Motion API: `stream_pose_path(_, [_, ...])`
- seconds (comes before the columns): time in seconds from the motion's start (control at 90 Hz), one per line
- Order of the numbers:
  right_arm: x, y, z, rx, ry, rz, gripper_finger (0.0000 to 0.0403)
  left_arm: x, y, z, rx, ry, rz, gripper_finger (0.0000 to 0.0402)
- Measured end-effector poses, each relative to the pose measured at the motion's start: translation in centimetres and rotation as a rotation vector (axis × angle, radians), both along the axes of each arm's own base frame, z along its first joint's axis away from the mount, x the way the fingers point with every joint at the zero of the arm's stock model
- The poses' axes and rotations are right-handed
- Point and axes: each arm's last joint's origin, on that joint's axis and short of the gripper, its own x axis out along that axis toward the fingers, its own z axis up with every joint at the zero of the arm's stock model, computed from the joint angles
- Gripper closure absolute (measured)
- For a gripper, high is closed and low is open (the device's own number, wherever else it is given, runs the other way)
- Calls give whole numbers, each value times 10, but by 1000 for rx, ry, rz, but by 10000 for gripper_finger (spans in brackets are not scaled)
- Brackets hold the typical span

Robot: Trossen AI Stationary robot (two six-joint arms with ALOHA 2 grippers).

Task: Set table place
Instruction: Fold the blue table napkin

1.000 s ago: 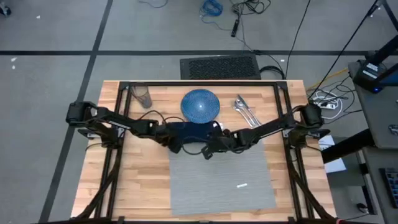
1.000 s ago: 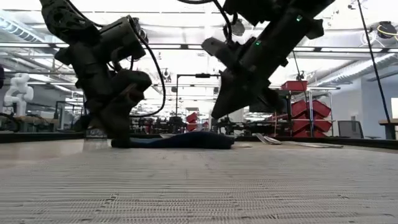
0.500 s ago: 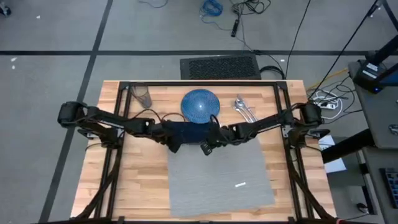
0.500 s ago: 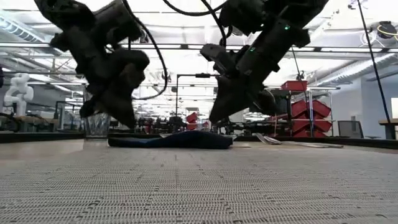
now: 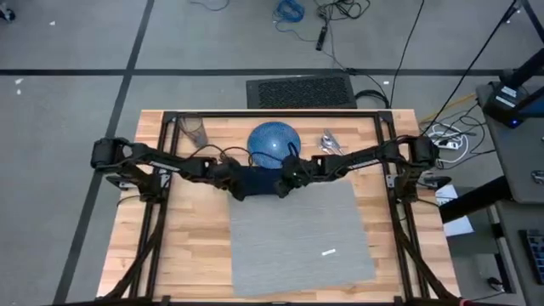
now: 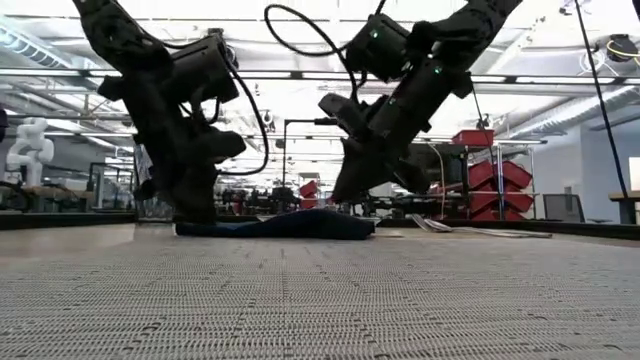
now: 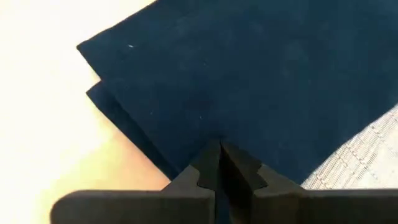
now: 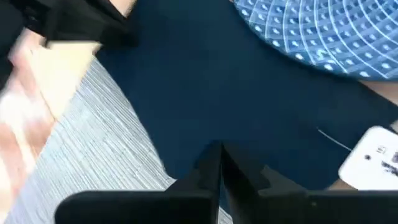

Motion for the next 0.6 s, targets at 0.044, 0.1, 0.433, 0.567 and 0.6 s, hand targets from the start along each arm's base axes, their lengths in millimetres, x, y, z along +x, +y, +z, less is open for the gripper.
stream_pose_path(0.044, [-1,0,-1,12,17,8,403,0,0,-2,-8,15,-1,402])
stream_pose_path(0.1, [-2,2,-2,16,31,16,403,-1,0,-3,-14,26,-4,402])
stream_pose_path(0.433, [-5,4,-7,28,82,47,403,-4,-3,-5,-101,59,-46,402])
stream_pose_path(0.567, [-8,8,-9,30,117,57,403,-10,-8,-6,-148,127,-75,402])
stream_pose_path(0.6, [-8,9,-9,30,122,59,403,-11,-8,-6,-152,136,-86,402])
